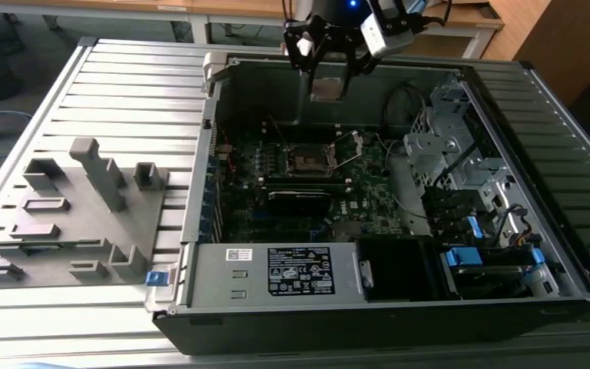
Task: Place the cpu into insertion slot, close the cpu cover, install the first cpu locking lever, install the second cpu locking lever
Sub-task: 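Place the cpu into insertion slot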
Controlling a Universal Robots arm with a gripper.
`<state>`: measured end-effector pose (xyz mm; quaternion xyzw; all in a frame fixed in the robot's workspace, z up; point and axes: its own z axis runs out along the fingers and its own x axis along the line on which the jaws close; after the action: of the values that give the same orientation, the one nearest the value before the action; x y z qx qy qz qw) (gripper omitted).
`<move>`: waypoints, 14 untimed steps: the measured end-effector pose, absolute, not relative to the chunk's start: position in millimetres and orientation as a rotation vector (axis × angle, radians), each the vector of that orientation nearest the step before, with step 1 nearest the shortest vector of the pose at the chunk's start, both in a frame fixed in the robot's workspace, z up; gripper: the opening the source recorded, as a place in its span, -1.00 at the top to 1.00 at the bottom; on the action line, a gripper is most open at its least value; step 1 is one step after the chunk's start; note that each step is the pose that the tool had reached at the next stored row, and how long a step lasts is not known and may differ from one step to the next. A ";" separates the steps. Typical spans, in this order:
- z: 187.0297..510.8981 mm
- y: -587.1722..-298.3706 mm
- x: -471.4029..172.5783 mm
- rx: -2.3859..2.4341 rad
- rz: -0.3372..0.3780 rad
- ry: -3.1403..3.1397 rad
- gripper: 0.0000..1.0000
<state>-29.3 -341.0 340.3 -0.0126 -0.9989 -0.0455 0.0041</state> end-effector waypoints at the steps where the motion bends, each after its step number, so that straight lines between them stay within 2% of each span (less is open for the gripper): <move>1: 339.8 -341.0 -29.3 -0.039 -0.143 -3.130 -0.08; 14: 336.0 -341.0 -29.3 -0.039 -0.143 -3.130 -0.08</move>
<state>-29.3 -341.0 336.0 -0.0126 -0.9989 -0.0455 0.0041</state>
